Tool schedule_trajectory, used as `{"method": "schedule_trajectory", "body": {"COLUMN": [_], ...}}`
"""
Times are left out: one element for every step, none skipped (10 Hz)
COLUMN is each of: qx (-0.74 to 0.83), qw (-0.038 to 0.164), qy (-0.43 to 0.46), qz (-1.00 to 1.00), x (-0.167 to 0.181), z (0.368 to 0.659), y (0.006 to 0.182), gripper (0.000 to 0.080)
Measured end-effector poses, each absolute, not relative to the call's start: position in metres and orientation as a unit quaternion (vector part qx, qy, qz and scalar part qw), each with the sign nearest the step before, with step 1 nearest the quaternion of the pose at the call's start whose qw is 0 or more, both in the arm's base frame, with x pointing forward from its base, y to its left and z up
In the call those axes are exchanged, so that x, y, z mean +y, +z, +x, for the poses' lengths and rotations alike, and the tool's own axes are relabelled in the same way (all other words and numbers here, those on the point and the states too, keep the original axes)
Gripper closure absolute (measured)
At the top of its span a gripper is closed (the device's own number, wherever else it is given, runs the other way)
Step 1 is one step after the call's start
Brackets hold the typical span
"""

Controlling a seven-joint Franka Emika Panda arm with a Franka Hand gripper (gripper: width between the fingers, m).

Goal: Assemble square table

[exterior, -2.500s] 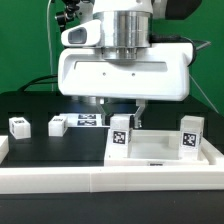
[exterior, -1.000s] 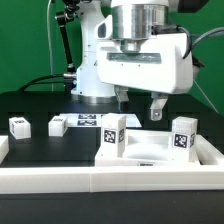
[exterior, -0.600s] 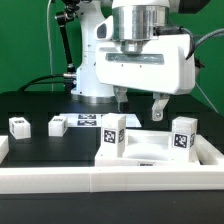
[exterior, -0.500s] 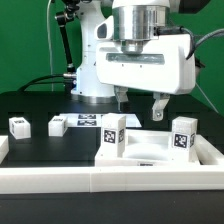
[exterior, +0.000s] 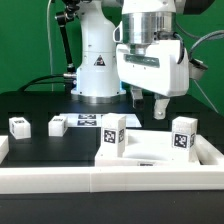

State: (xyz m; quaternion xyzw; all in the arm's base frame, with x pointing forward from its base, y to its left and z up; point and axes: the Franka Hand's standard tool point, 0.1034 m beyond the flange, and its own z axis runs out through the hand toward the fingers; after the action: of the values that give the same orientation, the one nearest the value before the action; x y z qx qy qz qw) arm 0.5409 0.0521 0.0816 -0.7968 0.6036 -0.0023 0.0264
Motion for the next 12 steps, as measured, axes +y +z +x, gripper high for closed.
{"method": "schedule_trajectory", "body": {"qx": [0.602, 0.622, 0.656, 0.71, 0.74, 0.754, 0.784, 0.782, 0.781, 0.78, 0.781, 0.78], "qw": [0.026, 0.029, 0.032, 0.031, 0.025, 0.021, 0.015, 0.015, 0.015, 0.015, 0.013, 0.007], "qy": [-0.002, 0.0, 0.005, 0.015, 0.022, 0.025, 0.029, 0.029, 0.029, 0.03, 0.033, 0.034], "qz": [-0.798, -0.782, -0.754, -0.703, -0.672, -0.656, -0.62, -0.623, -0.624, -0.624, -0.623, -0.625], "x": [0.052, 0.053, 0.056, 0.057, 0.061, 0.066, 0.072, 0.073, 0.074, 0.074, 0.074, 0.077], "z": [0.541, 0.541, 0.539, 0.531, 0.523, 0.518, 0.514, 0.514, 0.514, 0.514, 0.514, 0.507], "y": [0.081, 0.081, 0.08, 0.076, 0.071, 0.067, 0.062, 0.061, 0.061, 0.061, 0.061, 0.055], "gripper": [0.015, 0.015, 0.015, 0.015, 0.015, 0.015, 0.015, 0.015, 0.015, 0.015, 0.015, 0.015]}}
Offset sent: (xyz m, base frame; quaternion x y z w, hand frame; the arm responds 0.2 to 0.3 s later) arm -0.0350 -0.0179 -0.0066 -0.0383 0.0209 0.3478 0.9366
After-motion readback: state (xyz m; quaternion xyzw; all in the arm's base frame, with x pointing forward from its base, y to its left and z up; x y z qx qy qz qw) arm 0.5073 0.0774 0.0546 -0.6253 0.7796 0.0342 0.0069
